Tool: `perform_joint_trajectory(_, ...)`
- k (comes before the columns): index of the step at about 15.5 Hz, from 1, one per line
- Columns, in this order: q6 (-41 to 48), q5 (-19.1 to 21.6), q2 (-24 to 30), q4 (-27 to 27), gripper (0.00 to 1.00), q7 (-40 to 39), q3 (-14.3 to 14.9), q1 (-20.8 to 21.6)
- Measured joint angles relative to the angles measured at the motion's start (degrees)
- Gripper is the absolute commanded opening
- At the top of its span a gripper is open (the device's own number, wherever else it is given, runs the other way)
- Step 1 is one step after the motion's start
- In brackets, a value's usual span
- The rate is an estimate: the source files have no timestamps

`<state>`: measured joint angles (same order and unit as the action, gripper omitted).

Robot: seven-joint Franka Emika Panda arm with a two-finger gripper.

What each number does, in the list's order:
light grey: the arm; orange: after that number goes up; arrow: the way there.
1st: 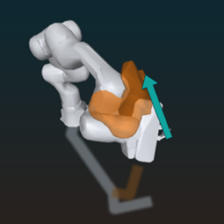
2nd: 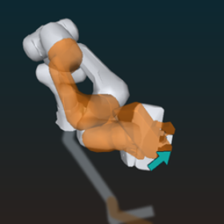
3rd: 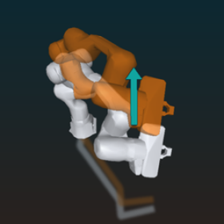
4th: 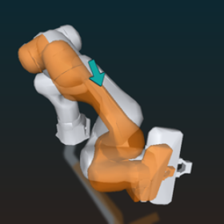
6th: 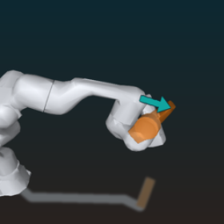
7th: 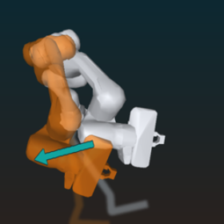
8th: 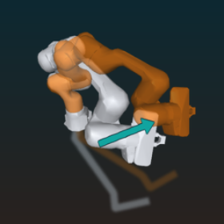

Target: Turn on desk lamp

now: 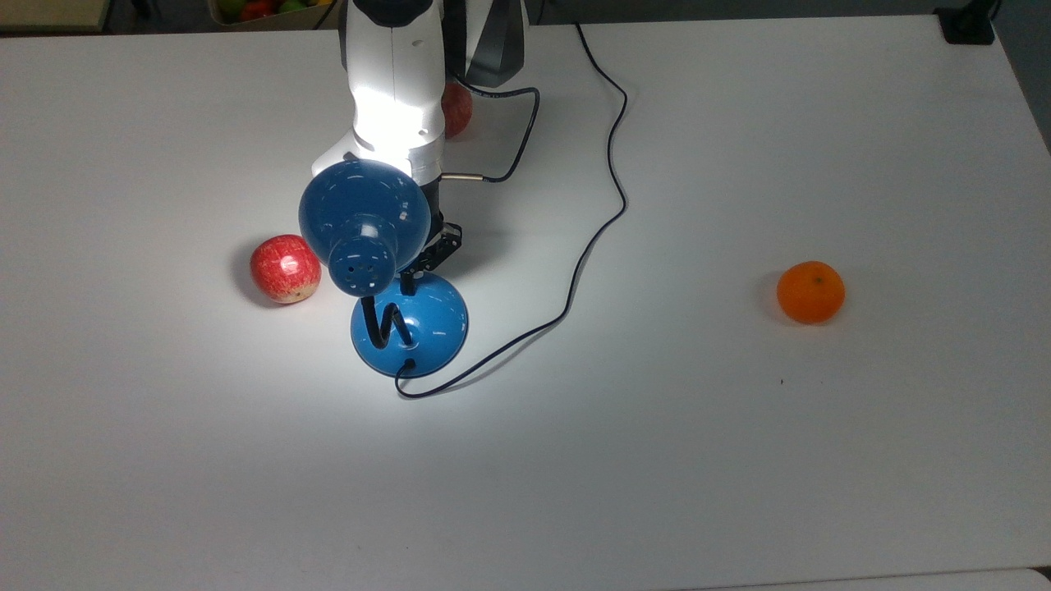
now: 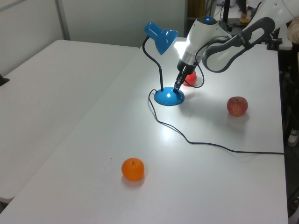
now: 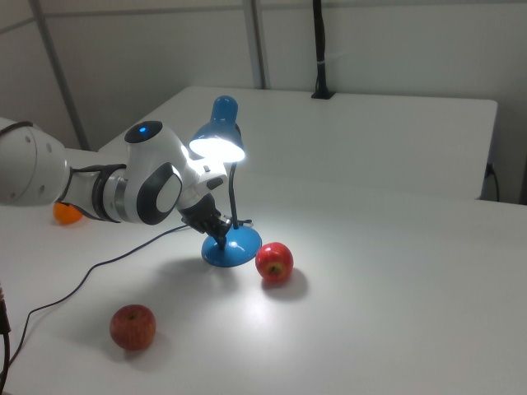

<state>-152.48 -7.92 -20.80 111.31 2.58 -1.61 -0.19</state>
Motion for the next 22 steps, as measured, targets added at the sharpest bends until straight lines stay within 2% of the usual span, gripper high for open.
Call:
perform_joint_trajectory(3, 2.00, -0.07, 0.36, -0.18, 0.00, 0.00, 0.00, -0.18)
perform_joint_trajectory(7, 14.69, -0.13, 3.47, -1.23, 0.00, 0.00, -0.08, -0.08)
perform_joint_trajectory(12, 32.27, -0.13, 10.29, -2.53, 0.02, 0.00, -0.14, 0.52)
perform_joint_trajectory(19, 49.48, -0.12, 16.54, -11.79, 0.36, 0.01, -0.38, 1.61)
perform_joint_trajectory(22, 54.24, 0.04, 17.76, -15.82, 0.63, 0.01, -0.41, 1.80)
